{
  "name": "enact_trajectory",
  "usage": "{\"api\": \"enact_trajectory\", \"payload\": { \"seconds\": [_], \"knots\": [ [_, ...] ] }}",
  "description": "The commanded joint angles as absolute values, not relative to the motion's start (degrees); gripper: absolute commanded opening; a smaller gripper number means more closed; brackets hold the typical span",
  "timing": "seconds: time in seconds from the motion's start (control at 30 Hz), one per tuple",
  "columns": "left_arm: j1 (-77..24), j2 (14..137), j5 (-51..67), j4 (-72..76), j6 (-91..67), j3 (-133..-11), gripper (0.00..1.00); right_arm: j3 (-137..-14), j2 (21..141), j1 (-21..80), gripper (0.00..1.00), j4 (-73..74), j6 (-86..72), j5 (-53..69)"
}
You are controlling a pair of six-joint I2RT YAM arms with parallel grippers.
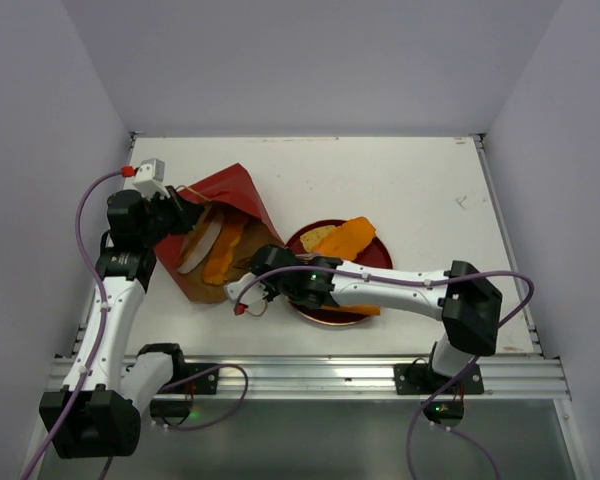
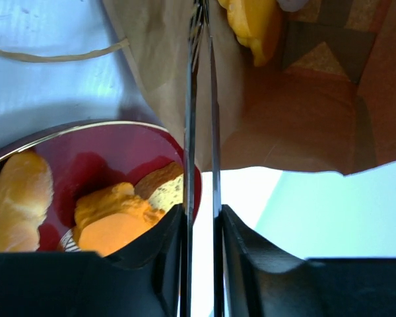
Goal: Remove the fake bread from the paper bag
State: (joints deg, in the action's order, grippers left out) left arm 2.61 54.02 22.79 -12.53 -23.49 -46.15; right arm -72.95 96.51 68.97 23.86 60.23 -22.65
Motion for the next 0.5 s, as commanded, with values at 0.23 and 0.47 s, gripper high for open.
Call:
{"api": "enact_trajectory", "payload": {
  "seconds": [0.23, 0.47],
  "knots": [
    [2.99, 53.17, 23.91, -11.95, -23.91, -45.62, 0.0, -75.94, 100.98, 68.91, 0.4, 17.32, 63.28, -27.68],
    [2.99, 52.74, 24.17, -11.42, -23.55, -44.65, 0.0, -74.18, 101.6, 68.99, 0.46, 12.49, 65.74, -30.49]
  ]
}}
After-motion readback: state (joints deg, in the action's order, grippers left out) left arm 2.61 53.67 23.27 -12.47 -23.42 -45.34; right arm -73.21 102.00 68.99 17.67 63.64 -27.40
